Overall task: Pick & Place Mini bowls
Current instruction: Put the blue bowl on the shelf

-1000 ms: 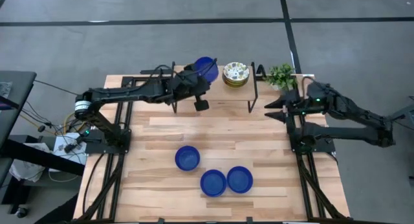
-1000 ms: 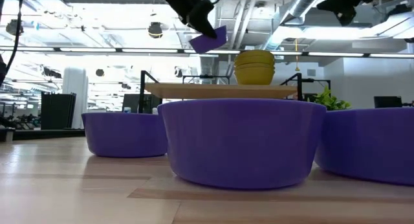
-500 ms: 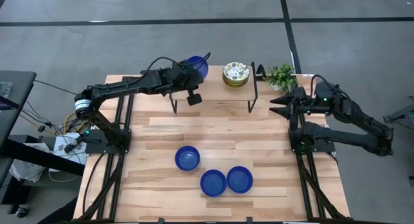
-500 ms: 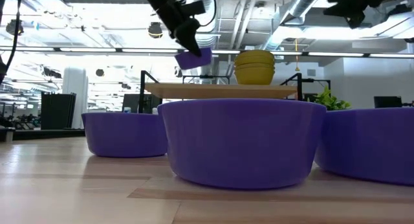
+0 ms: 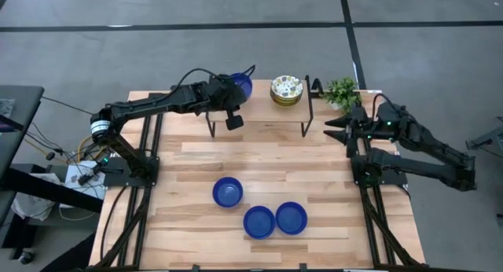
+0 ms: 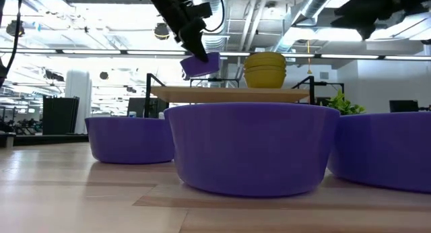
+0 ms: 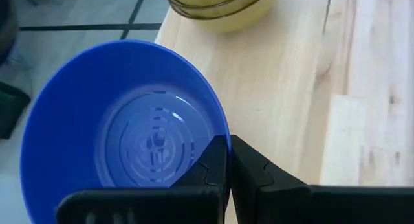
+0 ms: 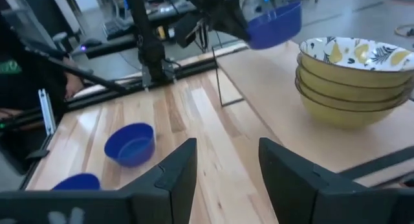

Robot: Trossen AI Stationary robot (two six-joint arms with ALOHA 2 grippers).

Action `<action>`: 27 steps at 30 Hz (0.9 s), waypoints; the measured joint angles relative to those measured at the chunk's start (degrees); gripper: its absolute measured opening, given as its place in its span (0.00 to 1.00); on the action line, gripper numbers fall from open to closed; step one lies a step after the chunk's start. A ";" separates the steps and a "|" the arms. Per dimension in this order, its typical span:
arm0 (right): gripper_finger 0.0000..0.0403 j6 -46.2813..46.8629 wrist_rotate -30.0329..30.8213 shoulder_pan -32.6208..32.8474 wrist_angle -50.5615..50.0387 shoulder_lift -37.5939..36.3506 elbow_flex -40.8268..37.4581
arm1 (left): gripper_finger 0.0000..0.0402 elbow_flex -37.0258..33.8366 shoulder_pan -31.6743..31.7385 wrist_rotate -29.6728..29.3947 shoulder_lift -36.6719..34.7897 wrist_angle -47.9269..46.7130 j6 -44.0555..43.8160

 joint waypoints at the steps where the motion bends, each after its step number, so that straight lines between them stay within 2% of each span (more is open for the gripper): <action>1: 0.38 0.91 0.00 0.00 2.18 -0.60 -1.87 | 0.01 0.00 -0.01 0.39 0.00 -0.03 -0.46; 9: 0.39 7.17 0.19 -0.02 11.41 -8.23 -10.82 | 0.01 -0.02 0.01 3.18 0.00 -2.15 -1.07; 16: 0.39 9.03 1.44 0.00 10.86 -13.43 -11.03 | 0.01 -0.02 0.32 3.26 0.00 -2.62 -1.47; 27: 0.38 9.91 1.39 -0.01 10.40 -13.79 -11.05 | 0.01 -0.02 0.75 3.13 2.08 -1.77 -2.54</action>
